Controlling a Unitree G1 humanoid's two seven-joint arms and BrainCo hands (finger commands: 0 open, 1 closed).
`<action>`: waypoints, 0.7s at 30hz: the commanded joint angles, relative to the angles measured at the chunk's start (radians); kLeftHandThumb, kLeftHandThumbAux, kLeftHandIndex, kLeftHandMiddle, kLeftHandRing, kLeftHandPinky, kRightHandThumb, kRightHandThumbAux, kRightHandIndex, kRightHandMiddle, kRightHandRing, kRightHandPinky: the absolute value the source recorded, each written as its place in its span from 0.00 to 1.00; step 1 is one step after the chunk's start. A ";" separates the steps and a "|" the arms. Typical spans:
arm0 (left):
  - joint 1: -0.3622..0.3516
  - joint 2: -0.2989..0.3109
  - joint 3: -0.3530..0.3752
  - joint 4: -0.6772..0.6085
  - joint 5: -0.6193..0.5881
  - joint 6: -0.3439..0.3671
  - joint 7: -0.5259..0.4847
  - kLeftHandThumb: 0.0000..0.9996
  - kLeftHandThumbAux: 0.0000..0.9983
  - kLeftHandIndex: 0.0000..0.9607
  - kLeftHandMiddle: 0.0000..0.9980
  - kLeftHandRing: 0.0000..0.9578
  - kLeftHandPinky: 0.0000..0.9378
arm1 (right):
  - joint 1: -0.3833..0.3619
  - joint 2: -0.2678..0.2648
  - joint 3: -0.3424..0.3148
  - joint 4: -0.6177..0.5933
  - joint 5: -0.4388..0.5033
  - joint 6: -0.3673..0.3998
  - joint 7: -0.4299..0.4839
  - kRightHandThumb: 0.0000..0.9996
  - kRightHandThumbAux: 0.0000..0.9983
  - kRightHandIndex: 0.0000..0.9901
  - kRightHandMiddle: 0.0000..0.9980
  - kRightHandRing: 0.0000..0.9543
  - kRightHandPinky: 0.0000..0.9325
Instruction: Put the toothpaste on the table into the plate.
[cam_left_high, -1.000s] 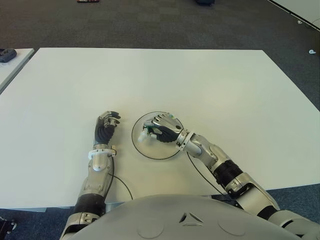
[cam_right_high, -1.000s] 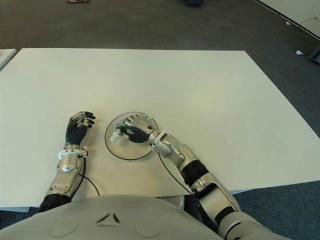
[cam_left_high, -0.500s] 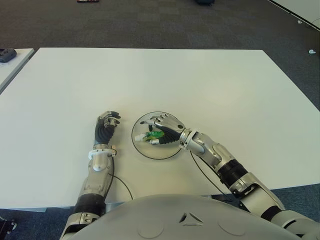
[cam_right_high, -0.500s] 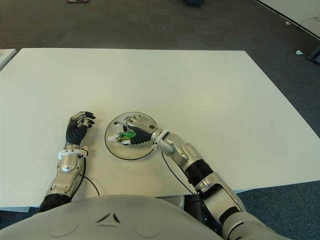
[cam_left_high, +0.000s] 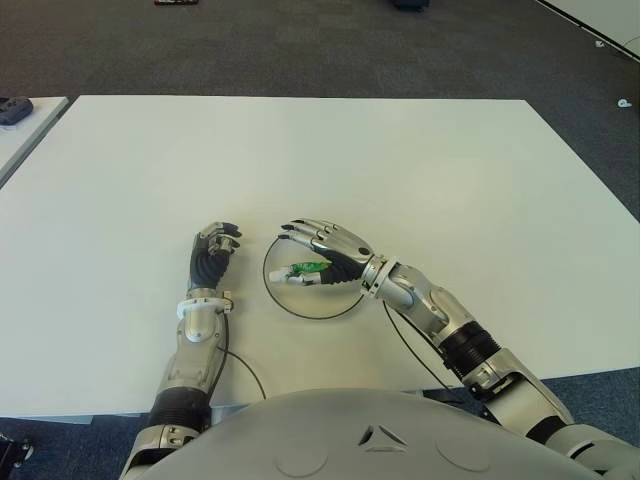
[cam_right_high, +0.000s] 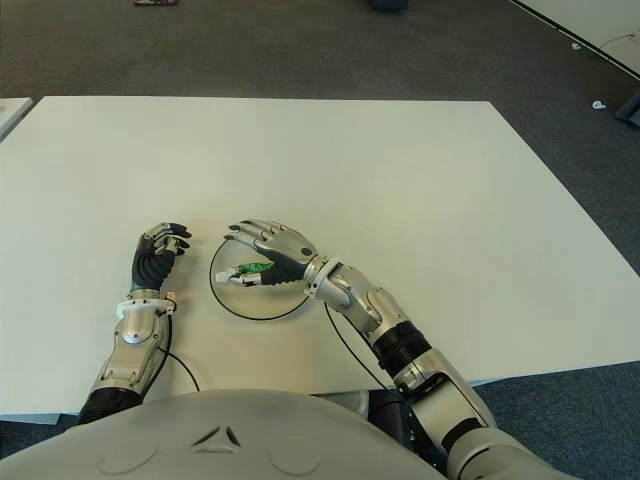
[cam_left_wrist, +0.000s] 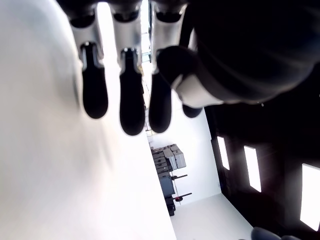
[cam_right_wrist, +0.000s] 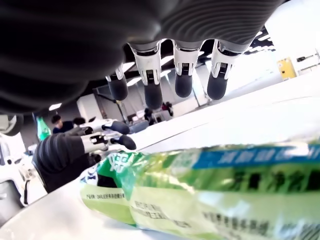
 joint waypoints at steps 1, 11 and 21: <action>-0.008 0.000 -0.003 0.010 -0.003 0.005 -0.003 0.84 0.68 0.44 0.47 0.56 0.54 | 0.013 -0.016 -0.014 -0.036 0.026 0.007 0.035 0.28 0.13 0.00 0.00 0.00 0.00; -0.007 0.003 -0.004 0.009 0.006 0.002 0.003 0.84 0.68 0.44 0.47 0.56 0.53 | 0.042 -0.037 -0.052 -0.124 0.056 0.016 0.062 0.30 0.11 0.00 0.00 0.00 0.00; -0.012 0.002 -0.001 0.027 -0.002 -0.018 0.001 0.84 0.68 0.44 0.47 0.57 0.54 | 0.108 -0.042 -0.148 -0.213 0.195 0.002 0.069 0.29 0.16 0.00 0.00 0.00 0.00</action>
